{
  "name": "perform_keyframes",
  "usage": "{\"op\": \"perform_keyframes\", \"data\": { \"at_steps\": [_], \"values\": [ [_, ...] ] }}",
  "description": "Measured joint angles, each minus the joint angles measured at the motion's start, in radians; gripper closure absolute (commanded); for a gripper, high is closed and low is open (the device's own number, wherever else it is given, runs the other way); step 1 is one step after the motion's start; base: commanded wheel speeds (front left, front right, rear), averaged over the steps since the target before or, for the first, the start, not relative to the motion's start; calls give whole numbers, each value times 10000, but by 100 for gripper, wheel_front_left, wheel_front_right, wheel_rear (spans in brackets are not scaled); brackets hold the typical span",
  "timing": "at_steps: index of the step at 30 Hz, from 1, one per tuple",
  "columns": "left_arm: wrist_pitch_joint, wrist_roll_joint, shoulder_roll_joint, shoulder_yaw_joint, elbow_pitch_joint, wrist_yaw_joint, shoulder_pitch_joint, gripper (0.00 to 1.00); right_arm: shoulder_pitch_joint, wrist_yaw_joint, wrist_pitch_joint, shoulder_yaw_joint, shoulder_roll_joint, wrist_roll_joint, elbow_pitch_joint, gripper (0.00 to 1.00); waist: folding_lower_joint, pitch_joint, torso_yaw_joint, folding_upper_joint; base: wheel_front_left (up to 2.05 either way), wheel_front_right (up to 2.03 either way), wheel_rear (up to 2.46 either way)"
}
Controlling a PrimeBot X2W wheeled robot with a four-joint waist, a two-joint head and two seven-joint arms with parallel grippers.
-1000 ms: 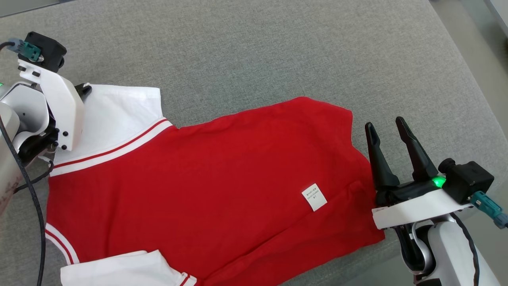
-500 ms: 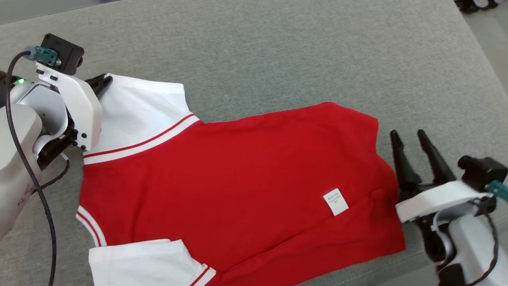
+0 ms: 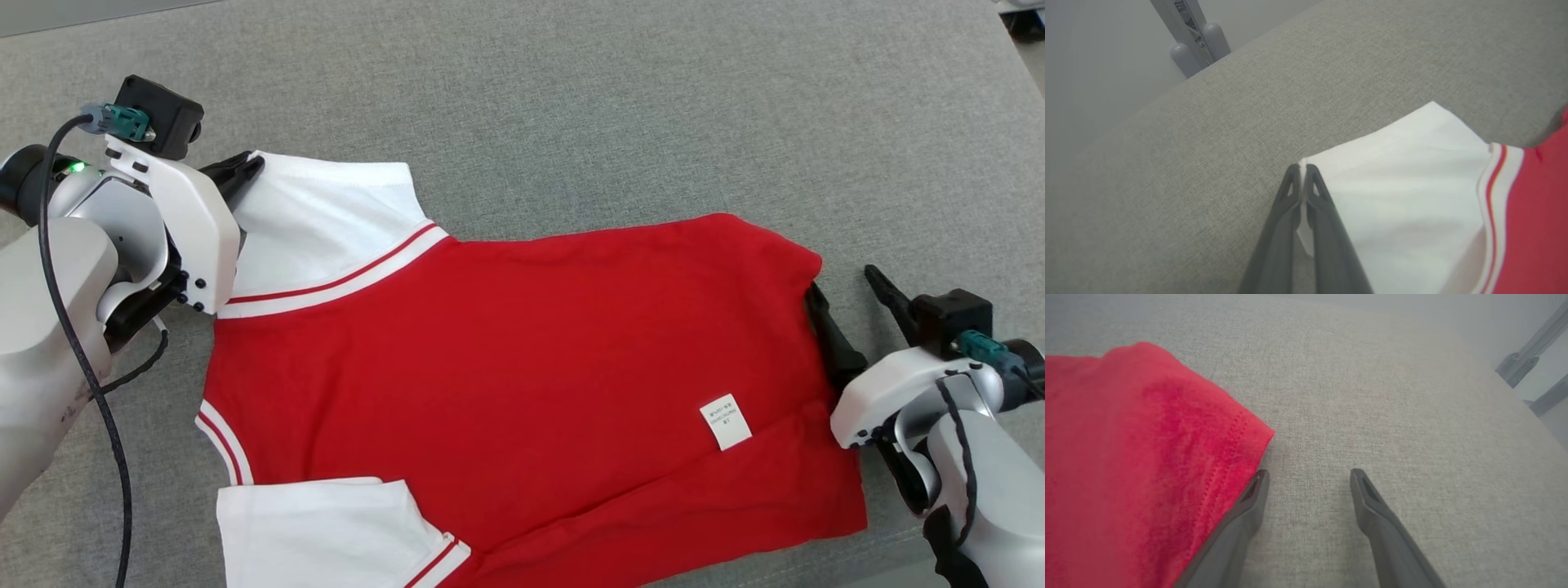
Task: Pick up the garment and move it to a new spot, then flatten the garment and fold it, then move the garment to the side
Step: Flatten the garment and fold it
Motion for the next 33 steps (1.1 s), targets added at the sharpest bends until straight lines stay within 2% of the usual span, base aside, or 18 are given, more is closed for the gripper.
{"op": "perform_keyframes", "data": {
  "at_steps": [6,13,19,27,33],
  "values": [
    [-136,-198,-4,-234,-13,0,-131,100,-339,0,-2,709,48,190,88,0,0,34,23,0,0,0,0],
    [-265,-295,-12,-399,4,0,-216,100,-427,0,0,1386,17,1037,-1149,0,0,62,26,0,0,0,0],
    [-355,-374,-52,-497,61,0,-221,100,-352,0,0,1530,-213,1373,-1645,0,0,19,57,0,0,0,0],
    [-481,-462,-86,-573,128,0,-220,100,-246,0,0,1216,-263,1755,-2013,0,0,-89,53,0,0,0,0],
    [-483,-499,-125,-606,161,0,-209,100,-157,0,-2,1795,-341,2288,-2197,0,0,-159,60,0,0,0,0]
  ]
}}
